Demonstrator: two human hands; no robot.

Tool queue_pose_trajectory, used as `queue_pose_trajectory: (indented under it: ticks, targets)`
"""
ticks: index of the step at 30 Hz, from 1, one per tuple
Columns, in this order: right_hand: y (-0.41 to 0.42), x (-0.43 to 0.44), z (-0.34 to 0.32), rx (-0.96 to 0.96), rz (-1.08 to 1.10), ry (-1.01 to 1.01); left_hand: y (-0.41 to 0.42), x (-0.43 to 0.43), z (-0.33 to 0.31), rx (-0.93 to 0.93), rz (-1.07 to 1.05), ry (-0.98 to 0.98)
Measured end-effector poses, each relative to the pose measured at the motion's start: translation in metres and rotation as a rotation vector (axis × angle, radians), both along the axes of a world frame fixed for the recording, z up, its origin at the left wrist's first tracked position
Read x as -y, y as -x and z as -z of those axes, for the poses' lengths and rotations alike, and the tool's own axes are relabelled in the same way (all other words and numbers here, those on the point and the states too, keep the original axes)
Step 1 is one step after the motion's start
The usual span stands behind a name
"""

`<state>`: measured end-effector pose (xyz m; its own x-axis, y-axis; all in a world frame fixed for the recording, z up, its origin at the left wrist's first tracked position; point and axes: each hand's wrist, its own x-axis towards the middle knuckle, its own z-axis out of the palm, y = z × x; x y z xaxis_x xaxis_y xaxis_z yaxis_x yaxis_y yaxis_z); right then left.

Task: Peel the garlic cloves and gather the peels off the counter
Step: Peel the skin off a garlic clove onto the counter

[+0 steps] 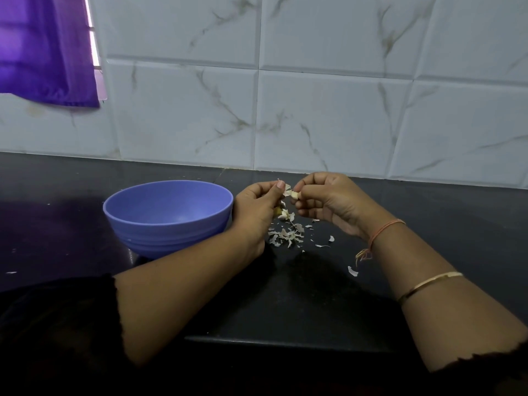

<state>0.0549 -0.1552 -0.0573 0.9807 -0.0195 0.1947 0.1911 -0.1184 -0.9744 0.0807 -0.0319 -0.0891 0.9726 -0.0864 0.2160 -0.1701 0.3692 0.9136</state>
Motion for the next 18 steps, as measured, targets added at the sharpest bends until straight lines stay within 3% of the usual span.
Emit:
queue_pose_trajectory:
  ticks: [5, 13, 18]
  targets:
    - [-0.002, 0.0, 0.0, 0.014, 0.042, 0.012, 0.0, 0.0, 0.001, 0.03, -0.026, -0.072]
    - [-0.01, 0.01, 0.007, 0.079, 0.308, 0.334, -0.007, 0.001, 0.004, -0.03, -0.172, -0.202]
    - [-0.009, 0.008, 0.008, 0.015, 0.212, 0.445, -0.007, 0.002, 0.004, -0.018, -0.182, -0.199]
